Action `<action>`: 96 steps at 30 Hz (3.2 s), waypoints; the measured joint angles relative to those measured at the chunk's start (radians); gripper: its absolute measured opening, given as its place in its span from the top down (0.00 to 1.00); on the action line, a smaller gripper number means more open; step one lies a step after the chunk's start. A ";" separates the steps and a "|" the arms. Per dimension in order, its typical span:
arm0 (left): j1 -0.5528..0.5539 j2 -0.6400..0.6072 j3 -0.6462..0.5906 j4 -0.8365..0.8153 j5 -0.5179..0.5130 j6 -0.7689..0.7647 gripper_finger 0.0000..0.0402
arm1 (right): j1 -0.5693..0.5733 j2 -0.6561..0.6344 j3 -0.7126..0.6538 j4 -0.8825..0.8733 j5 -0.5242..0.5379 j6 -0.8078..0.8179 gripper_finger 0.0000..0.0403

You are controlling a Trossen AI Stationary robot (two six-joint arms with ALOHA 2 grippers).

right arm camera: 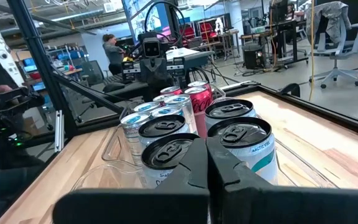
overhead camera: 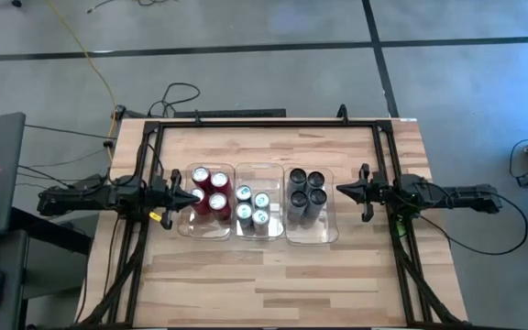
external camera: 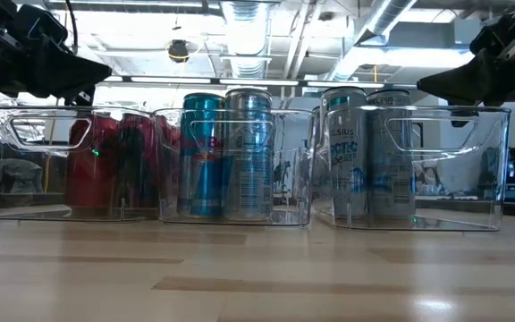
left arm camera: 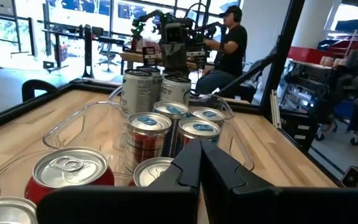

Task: Sort soda cans
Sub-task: Return to Home Position

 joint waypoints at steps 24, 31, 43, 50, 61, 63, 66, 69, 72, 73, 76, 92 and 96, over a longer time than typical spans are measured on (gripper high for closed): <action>0.000 0.000 0.000 -0.002 0.000 0.000 1.00 | 0.000 0.000 0.000 0.000 0.001 -0.001 0.99; 0.000 0.000 0.000 -0.003 0.000 0.000 1.00 | 0.000 0.000 0.000 0.000 0.001 -0.001 0.99; 0.000 0.033 0.000 -0.003 0.000 0.000 1.00 | 0.000 0.000 0.000 0.000 0.002 -0.001 0.99; 0.000 0.033 0.000 -0.003 0.000 0.000 1.00 | 0.000 0.000 0.000 0.000 0.002 -0.001 0.99; 0.000 0.033 0.000 -0.003 0.000 0.000 1.00 | 0.000 0.000 0.000 -0.001 0.002 -0.001 0.99; 0.000 0.033 0.000 -0.003 0.000 0.000 1.00 | 0.000 0.000 0.000 -0.001 0.002 -0.001 0.99; 0.000 0.033 0.000 -0.003 0.000 0.000 1.00 | 0.000 0.000 0.000 -0.001 0.002 -0.001 0.99; 0.000 0.033 0.000 -0.003 0.000 0.000 1.00 | 0.000 0.000 0.000 -0.001 0.002 -0.001 0.99; 0.000 0.033 0.000 -0.003 0.000 0.000 1.00 | 0.000 0.000 0.000 -0.001 0.002 -0.001 0.99; 0.000 0.033 0.000 -0.003 0.000 0.000 1.00 | 0.000 0.000 0.000 -0.001 0.002 -0.001 0.99; 0.000 0.033 0.000 -0.003 0.000 0.000 1.00 | 0.000 0.000 0.000 -0.001 0.002 -0.001 0.99; 0.000 0.033 0.000 -0.003 0.000 0.000 1.00 | 0.000 0.000 0.000 -0.001 0.002 -0.001 0.99; 0.000 0.033 0.000 -0.003 0.000 0.000 1.00 | 0.000 0.000 0.000 -0.001 0.002 -0.001 0.99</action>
